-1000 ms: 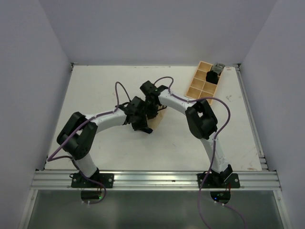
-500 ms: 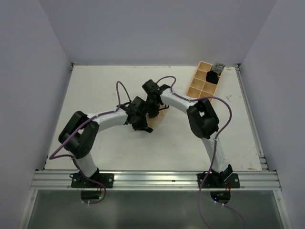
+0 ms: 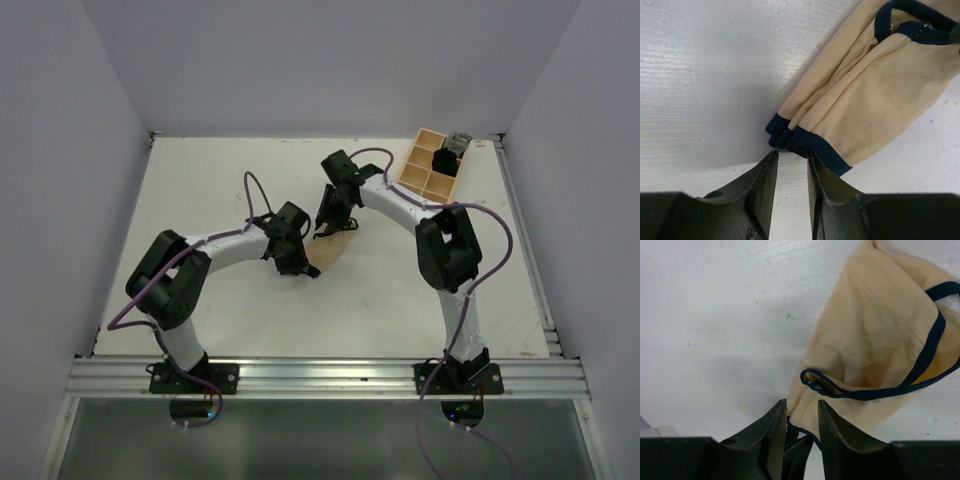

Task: Roll the underwear
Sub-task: Fold the underwear

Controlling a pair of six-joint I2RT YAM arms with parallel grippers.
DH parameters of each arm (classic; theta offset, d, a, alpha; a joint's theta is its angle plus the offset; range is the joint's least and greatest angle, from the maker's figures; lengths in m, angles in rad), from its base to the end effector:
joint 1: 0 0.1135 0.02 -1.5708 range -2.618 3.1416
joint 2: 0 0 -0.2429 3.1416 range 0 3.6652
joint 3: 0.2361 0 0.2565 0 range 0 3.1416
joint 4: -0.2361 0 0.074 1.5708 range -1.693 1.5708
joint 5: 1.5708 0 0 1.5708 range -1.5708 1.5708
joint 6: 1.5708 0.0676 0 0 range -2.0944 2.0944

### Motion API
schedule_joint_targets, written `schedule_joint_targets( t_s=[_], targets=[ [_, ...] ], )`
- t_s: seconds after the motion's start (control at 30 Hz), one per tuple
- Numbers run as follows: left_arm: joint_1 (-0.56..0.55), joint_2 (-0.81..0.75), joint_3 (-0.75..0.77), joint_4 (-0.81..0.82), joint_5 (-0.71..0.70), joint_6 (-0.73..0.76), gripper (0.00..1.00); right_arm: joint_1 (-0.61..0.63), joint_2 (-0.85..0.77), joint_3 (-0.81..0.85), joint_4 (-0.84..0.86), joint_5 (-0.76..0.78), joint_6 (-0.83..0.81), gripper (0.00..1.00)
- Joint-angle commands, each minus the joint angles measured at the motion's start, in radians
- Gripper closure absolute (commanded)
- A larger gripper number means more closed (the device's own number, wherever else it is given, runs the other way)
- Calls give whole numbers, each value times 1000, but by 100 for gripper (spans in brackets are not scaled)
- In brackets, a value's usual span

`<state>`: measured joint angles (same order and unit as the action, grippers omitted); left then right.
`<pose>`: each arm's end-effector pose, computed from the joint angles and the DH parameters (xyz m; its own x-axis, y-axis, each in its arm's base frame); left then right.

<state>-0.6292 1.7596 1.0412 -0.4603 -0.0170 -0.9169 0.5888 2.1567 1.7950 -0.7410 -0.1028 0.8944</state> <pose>0.2812 -0.2032 0.1023 -0.9173 -0.3138 -0.2449 -0.2383 0.9257 -0.2938 0.3891 0.2682 0.1577 -0.9254 0.3148 -0.2110 0.2088 0.8882 0.4092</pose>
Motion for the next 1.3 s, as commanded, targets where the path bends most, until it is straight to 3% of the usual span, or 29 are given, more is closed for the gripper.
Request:
schedule_joint_targets(
  t_s=[0.0,0.03,0.2,0.4,0.73,1.0,1.27],
  targets=[
    [5,54,-9,-103,-57,9,66,5,-87,-52,-6,-44,-37,68],
    [5,52,-7,-107,-58,10,66,2,-107,-65,-6,-46,-48,77],
    [6,51,-3,-113,-63,10,66,-20,-136,-124,-3,-119,-78,100],
    [6,58,6,-118,-61,15,66,-38,-114,-174,-4,-107,-115,100],
    [10,77,14,-133,-64,23,66,-90,40,-37,-64,-49,-184,100],
    [17,77,20,-150,-66,24,67,-92,57,-74,-54,-37,-172,100],
    [19,-89,124,-255,-107,39,66,-64,-11,-115,-17,-3,-95,100]
  ],
)
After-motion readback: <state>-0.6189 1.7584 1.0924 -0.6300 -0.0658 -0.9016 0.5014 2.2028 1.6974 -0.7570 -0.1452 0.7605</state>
